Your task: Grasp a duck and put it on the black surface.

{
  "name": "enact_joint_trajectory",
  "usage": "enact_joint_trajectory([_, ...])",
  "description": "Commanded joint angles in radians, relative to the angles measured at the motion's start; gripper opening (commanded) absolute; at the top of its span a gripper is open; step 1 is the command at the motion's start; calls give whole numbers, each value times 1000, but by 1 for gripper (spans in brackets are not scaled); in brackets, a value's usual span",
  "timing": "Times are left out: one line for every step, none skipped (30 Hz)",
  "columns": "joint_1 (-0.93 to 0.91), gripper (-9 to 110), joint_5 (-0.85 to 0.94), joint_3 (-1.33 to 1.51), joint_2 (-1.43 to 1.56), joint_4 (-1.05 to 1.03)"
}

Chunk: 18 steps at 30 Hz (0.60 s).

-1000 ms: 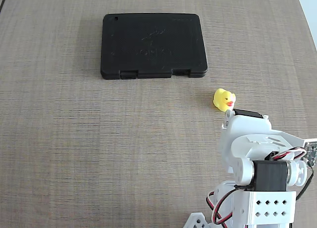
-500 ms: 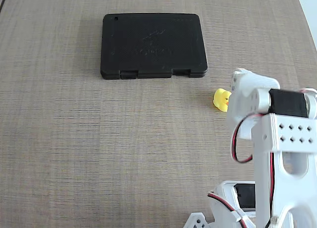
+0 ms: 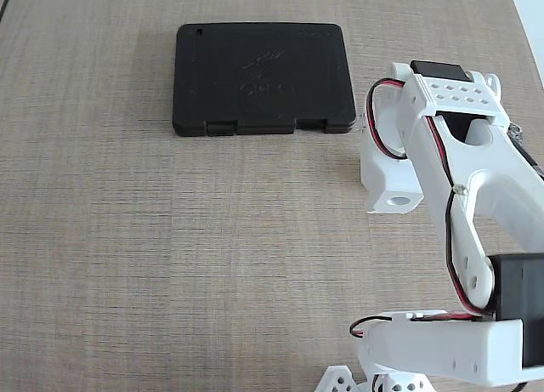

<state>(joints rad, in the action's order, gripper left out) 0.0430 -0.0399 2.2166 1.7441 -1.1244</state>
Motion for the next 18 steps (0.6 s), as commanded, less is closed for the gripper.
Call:
enact_joint_trajectory([3, 32, 2, -57, -89, 8])
enact_joint_trajectory([2, 32, 2, -64, -98, 8])
enact_joint_trajectory([2, 32, 2, -72, -106, 8])
enact_joint_trajectory([2, 32, 2, -81, -112, 8])
enact_joint_trajectory([-2, 32, 2, -92, -118, 8])
enact_joint_trajectory([-9, 32, 2, -103, -123, 8])
enact_joint_trajectory([-20, 32, 3, -114, -129, 8])
enact_joint_trajectory([-34, 32, 6, -126, -135, 8])
enact_joint_trajectory([-49, 32, 6, -137, -141, 8])
enact_joint_trajectory([-63, 32, 6, -144, -149, 8])
enact_joint_trajectory([-75, 32, 6, -153, -156, 8])
enact_joint_trajectory([-86, 32, 8, -160, -166, 8])
enact_joint_trajectory([-94, 32, 8, -164, -176, 8])
enact_joint_trajectory([-101, 32, 8, -167, -186, 8])
enact_joint_trajectory([-106, 32, 8, -172, -193, 8])
enact_joint_trajectory([-107, 32, 8, -172, -196, 8])
enact_joint_trajectory([-107, 32, 8, -172, -201, 8])
enact_joint_trajectory([-107, 32, 8, -170, -202, 8])
